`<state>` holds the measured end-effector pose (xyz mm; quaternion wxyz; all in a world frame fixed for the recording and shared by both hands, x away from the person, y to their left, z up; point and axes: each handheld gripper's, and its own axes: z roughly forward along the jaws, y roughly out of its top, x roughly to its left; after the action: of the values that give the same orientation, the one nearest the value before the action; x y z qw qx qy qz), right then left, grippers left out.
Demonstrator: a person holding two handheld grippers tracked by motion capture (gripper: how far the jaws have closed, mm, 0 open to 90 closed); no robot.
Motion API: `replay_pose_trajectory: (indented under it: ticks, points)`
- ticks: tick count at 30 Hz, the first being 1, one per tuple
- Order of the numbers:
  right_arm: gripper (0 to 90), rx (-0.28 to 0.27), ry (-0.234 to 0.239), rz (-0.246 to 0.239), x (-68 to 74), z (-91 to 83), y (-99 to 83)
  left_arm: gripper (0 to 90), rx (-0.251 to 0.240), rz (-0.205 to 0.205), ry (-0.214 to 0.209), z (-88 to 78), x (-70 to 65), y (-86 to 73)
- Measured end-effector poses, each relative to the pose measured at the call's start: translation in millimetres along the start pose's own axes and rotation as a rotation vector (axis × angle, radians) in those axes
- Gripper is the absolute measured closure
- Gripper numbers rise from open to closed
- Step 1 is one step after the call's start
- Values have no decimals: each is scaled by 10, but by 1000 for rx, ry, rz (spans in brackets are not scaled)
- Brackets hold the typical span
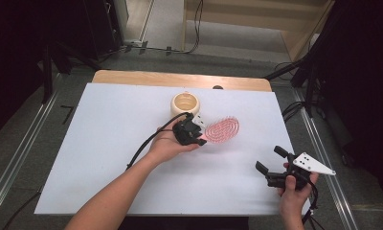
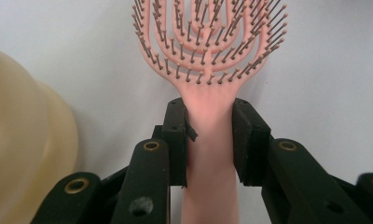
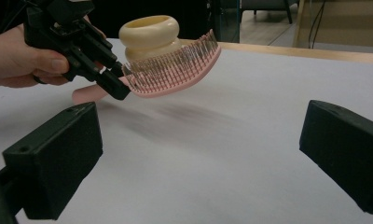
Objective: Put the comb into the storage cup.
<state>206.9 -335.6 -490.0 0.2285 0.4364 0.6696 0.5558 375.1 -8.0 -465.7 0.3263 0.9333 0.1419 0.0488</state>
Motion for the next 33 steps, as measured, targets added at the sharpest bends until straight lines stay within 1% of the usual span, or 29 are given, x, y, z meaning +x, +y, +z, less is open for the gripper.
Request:
replay_pose_trajectory:
  ticks: [1, 2, 3, 4, 6, 7, 8, 9, 10, 11, 12, 13, 14, 15, 16, 17, 18, 19, 20, 21, 22, 24, 25, 26, 27, 28, 31, 33]
  points:
    - [0, 3, 3, 2, 14, 11, 17, 706, -12, 5, 7, -25, -5, -7]
    - [0, 3, 24, -4, 47, 58, 67, 706, -28, 1, 7, -58, -8, -18]
    - [0, 3, 24, -4, 47, 58, 67, 706, -28, 1, 7, -58, -8, -18]
    - [0, 8, 30, -11, 88, 109, 118, 706, -43, -1, 7, -92, -12, -33]
    - [0, 8, 35, -15, 102, 129, 139, 706, -48, 1, 5, -111, -13, -42]
    - [0, 7, 45, -22, 129, 167, 177, 706, -52, 5, 13, -127, -14, -49]
    - [0, 7, 48, -23, 155, 194, 207, 706, -57, -3, 12, -140, -11, -56]
    - [0, 0, 15, -21, 205, 248, 268, 706, -61, -7, 10, -155, -7, -63]
    - [0, -5, 3, -21, 225, 273, 296, 706, -67, -4, 16, -172, -4, -69]
    - [0, -5, 3, -21, 225, 273, 296, 706, -71, -10, 15, -184, -2, -73]
    - [0, -9, 5, -19, 236, 295, 315, 706, -75, -6, 17, -209, 6, -79]
    - [0, -10, 17, -14, 268, 361, 370, 706, -87, -10, 23, -224, 5, -87]
    - [0, -10, 17, -14, 268, 361, 370, 706, -90, -12, 24, -240, 9, -91]
    - [0, -6, 32, -5, 296, 419, 414, 706, -106, -17, 27, -270, 13, -108]
    - [0, -6, 32, -5, 296, 419, 414, 706, -106, -17, 27, -270, 13, -108]
    - [0, -4, 34, -4, 306, 441, 428, 706, -120, -19, 30, -291, 20, -121]
    - [0, -6, 44, 1, 321, 476, 453, 706, -132, -23, 28, -303, 25, -132]
    - [0, -5, 55, 10, 342, 527, 490, 706, -133, -22, 36, -318, 29, -142]
    - [0, -3, 58, 16, 350, 544, 504, 706, -146, -26, 41, -338, 35, -159]
    - [0, -4, 71, 34, 356, 565, 522, 706, -155, -29, 46, -349, 37, -170]
    - [0, -4, 71, 34, 356, 565, 522, 706, -155, -29, 46, -349, 37, -170]
    - [0, -10, 106, 87, 367, 613, 567, 706, -170, -31, 54, -379, 43, -190]
    - [0, -11, 116, 99, 379, 635, 588, 706, -172, -32, 57, -393, 46, -196]
    - [0, -13, 125, 116, 405, 679, 630, 706, -191, -41, 62, -405, 44, -206]
    - [0, -13, 125, 116, 405, 679, 630, 706, -194, -38, 66, -419, 47, -211]
    - [0, -17, 139, 136, 422, 725, 671, 706, -206, -42, 68, -435, 47, -218]
    - [0, -17, 145, 145, 445, 772, 711, 706, -229, -40, 85, -482, 42, -228]
    - [0, -19, 150, 145, 477, 816, 753, 706, -242, -40, 88, -516, 42, -231]
